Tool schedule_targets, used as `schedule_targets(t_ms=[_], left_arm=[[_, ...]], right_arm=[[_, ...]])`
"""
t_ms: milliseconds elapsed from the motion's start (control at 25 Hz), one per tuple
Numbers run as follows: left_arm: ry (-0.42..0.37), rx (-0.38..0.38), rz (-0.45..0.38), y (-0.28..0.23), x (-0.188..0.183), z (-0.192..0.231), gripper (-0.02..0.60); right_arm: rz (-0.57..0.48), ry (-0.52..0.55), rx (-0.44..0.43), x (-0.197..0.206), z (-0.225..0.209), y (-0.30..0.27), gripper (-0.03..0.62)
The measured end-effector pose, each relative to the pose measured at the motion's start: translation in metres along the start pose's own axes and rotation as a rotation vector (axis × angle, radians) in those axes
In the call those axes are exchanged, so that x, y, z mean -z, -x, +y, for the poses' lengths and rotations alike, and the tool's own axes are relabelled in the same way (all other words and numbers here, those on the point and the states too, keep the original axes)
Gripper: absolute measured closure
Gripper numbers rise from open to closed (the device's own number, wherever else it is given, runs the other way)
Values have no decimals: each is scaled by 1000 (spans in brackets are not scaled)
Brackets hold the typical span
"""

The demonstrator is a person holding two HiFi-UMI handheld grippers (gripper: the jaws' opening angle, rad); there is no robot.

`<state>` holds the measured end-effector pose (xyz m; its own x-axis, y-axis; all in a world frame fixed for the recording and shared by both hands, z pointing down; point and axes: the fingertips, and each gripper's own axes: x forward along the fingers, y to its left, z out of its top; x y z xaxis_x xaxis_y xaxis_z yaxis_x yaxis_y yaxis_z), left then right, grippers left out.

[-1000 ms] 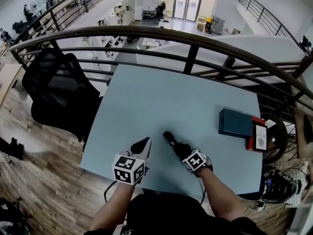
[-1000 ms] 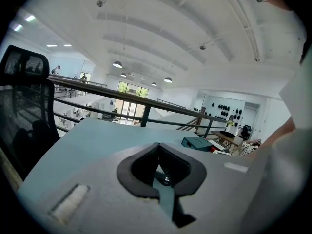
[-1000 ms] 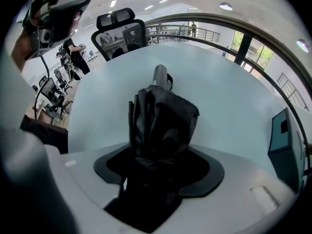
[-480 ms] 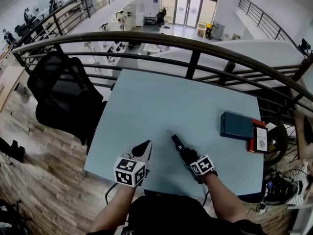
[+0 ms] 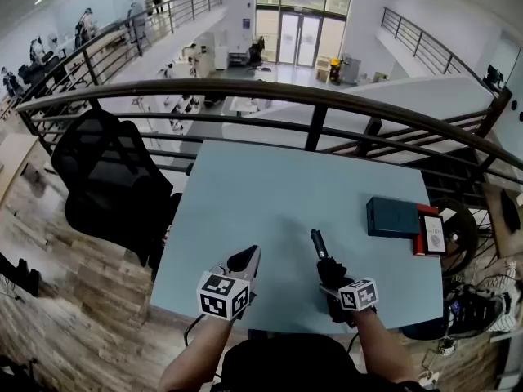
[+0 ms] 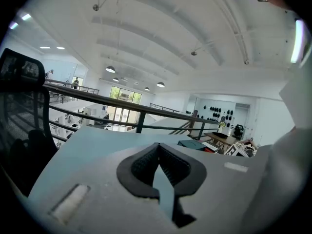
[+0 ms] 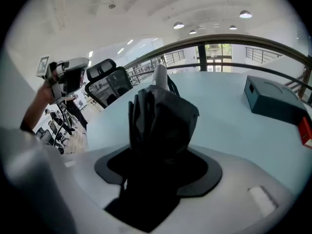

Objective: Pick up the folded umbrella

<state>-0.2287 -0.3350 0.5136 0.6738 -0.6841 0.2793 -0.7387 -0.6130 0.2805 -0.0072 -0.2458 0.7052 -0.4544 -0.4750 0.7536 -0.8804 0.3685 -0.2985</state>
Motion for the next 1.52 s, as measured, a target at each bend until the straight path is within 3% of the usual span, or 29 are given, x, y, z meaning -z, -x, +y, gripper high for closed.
schedule_targets(t_ms=[200, 480, 1000, 1520], left_arm=[[-26, 17, -7, -1, -8, -2, 575], [-60, -11, -33, -17, -32, -22, 575], [-87, -14, -59, -65, -64, -79, 575], [-124, -4, -79, -61, -79, -97, 575]], right_arm=[[-156, 20, -1, -48, 12, 25, 329], [-305, 87, -80, -98, 18, 68, 329], [-508, 141, -161, -138, -1, 159, 329], [-702, 211, -101, -151, -13, 252, 329]])
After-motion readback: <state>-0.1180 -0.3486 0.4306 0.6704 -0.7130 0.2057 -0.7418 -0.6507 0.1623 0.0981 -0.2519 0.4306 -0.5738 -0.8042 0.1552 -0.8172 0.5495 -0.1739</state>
